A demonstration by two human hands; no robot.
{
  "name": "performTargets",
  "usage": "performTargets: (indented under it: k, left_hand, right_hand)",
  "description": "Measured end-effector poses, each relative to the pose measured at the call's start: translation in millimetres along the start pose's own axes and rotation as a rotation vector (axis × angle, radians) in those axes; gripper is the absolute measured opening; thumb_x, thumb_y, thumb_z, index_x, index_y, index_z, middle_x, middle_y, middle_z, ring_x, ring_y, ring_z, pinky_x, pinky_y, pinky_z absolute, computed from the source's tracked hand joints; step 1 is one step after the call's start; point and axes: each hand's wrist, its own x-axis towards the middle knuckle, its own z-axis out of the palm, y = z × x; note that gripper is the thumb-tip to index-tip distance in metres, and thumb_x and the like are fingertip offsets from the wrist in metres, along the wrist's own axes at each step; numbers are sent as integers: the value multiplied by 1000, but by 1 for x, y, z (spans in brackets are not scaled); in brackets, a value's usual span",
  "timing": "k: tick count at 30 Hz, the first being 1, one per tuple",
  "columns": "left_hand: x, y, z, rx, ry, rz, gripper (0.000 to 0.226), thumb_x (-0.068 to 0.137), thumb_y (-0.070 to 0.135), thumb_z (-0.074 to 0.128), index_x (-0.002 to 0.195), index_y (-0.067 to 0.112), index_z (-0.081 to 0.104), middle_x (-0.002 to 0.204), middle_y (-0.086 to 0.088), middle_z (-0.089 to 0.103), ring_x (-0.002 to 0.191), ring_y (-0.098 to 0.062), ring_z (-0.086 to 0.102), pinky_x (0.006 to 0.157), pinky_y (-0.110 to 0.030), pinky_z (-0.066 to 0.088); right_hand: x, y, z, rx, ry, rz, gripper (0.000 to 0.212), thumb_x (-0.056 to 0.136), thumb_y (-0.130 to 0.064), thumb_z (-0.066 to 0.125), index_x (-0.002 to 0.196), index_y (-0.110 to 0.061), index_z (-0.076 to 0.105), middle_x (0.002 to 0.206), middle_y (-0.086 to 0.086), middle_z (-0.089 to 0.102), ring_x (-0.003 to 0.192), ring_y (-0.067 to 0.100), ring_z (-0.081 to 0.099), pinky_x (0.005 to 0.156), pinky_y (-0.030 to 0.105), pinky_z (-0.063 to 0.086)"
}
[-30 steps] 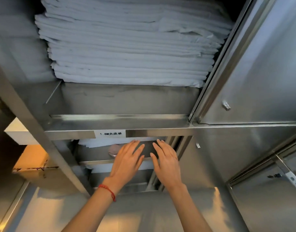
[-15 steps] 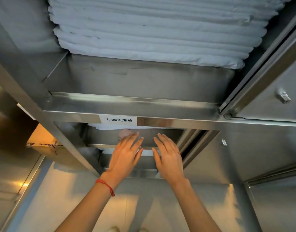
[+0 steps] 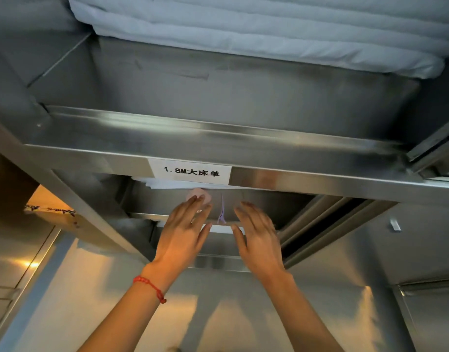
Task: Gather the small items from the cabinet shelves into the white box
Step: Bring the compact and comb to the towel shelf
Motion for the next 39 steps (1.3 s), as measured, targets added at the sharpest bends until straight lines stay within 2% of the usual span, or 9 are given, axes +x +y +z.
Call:
performTargets:
  k: [5, 9, 14, 21, 25, 30, 32, 35, 39]
  left_hand:
    - [-12, -20, 32, 47, -17, -3, 37, 77, 16, 76, 109, -2, 68, 113, -22, 65, 101, -38, 65, 81, -51, 53]
    - [-17, -34, 54, 35, -32, 8, 37, 89, 24, 51, 112, -1, 67, 116, -21, 64, 104, -37, 64, 83, -50, 53]
    - [-24, -48, 80, 7, -116, -18, 45, 72, 13, 79, 113, -1, 67, 118, -21, 63, 106, -37, 63, 83, -51, 54]
    - [-32, -63, 114, 37, -141, 4, 56, 101, 36, 24, 115, 2, 66, 117, -19, 65, 106, -34, 64, 83, -48, 52]
    - [-32, -70, 136, 52, -117, 31, 47, 75, 22, 78, 115, 1, 65, 119, -19, 63, 107, -36, 63, 82, -51, 51]
    - [-27, -76, 151, 42, -146, 43, 60, 100, 40, 22, 117, -2, 63, 121, -19, 62, 110, -35, 61, 83, -50, 51]
    - [-27, -79, 156, 36, -159, 52, 56, 93, 39, 35, 119, -4, 61, 123, -20, 61, 112, -37, 59, 84, -51, 50]
    - [-27, -85, 164, 72, -144, 86, 55, 85, 35, 51, 122, -5, 58, 126, -22, 57, 115, -39, 56, 89, -53, 47]
    - [-25, -90, 170, 69, -181, 89, 70, 66, 26, 84, 123, -6, 58, 128, -23, 56, 116, -41, 55, 90, -56, 45]
  right_hand:
    - [-2, 14, 38, -33, -9, -17, 41, 72, -10, 80, 109, 0, 67, 114, 17, 66, 105, 31, 64, 89, 45, 49]
    - [-6, 23, 67, -58, -12, -55, 36, 77, -15, 77, 109, -1, 68, 114, 16, 66, 103, 32, 65, 86, 46, 51]
    - [-14, 35, 100, -58, -81, -44, 36, 88, -25, 54, 112, -2, 68, 117, 16, 65, 106, 31, 64, 87, 46, 51]
    - [-22, 46, 132, -56, -86, 9, 42, 94, -32, 41, 113, -5, 67, 116, 14, 66, 106, 30, 64, 89, 43, 48]
    - [-20, 50, 147, -69, -87, 10, 61, 101, -39, 19, 111, -4, 68, 116, 15, 66, 105, 29, 65, 86, 44, 51]
    - [-12, 52, 159, -95, -105, -35, 70, 101, -40, 9, 112, -2, 68, 120, 16, 64, 109, 30, 63, 87, 43, 51]
    - [-11, 55, 163, -105, -114, -54, 65, 101, -37, 14, 112, -2, 67, 121, 16, 63, 110, 30, 62, 87, 43, 51]
    - [-11, 61, 171, -131, -75, -91, 33, 85, -21, 66, 110, 0, 68, 120, 18, 63, 109, 31, 62, 85, 45, 52]
    - [-12, 65, 178, -172, -112, -87, 55, 61, -16, 88, 109, 1, 68, 119, 18, 64, 108, 31, 63, 83, 44, 53]
